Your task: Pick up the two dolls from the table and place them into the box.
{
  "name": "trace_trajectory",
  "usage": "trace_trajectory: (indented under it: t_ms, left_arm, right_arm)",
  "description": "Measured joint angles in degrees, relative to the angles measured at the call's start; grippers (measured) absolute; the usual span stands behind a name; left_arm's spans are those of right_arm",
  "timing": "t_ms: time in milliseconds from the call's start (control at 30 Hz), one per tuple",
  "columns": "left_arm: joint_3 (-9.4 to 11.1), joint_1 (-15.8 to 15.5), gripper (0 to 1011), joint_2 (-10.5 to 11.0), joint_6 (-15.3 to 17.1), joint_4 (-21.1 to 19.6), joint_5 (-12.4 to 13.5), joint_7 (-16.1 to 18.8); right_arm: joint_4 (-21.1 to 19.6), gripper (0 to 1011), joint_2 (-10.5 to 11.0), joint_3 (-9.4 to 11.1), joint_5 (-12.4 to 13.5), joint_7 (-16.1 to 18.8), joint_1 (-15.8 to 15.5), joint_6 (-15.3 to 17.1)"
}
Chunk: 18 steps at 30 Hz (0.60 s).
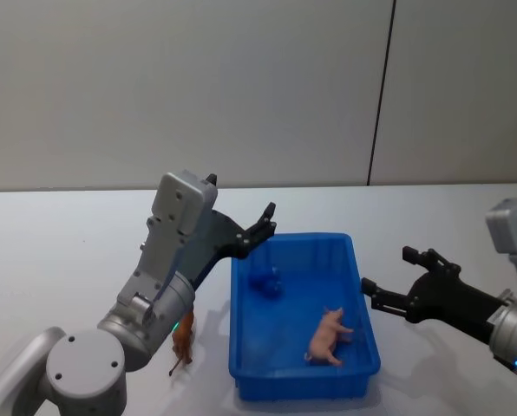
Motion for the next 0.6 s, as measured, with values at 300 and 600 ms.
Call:
trace_trajectory:
  t_ms: [300, 600]
  left_arm:
    - [-0.2, 1.8, 1004, 1.2, 3.5, -2.5, 0.5, 2.3]
    - [-0.6, 5.6, 1004, 3.7, 7.8, -6.6, -1.3, 6.7]
  right_arm:
    - [-0.8, 1001, 1.1, 0.7, 1.3, -0.1, -1.0, -0.8]
    - [-1.1, 1001, 1.7, 1.0, 1.9, -0.2, -1.6, -1.3]
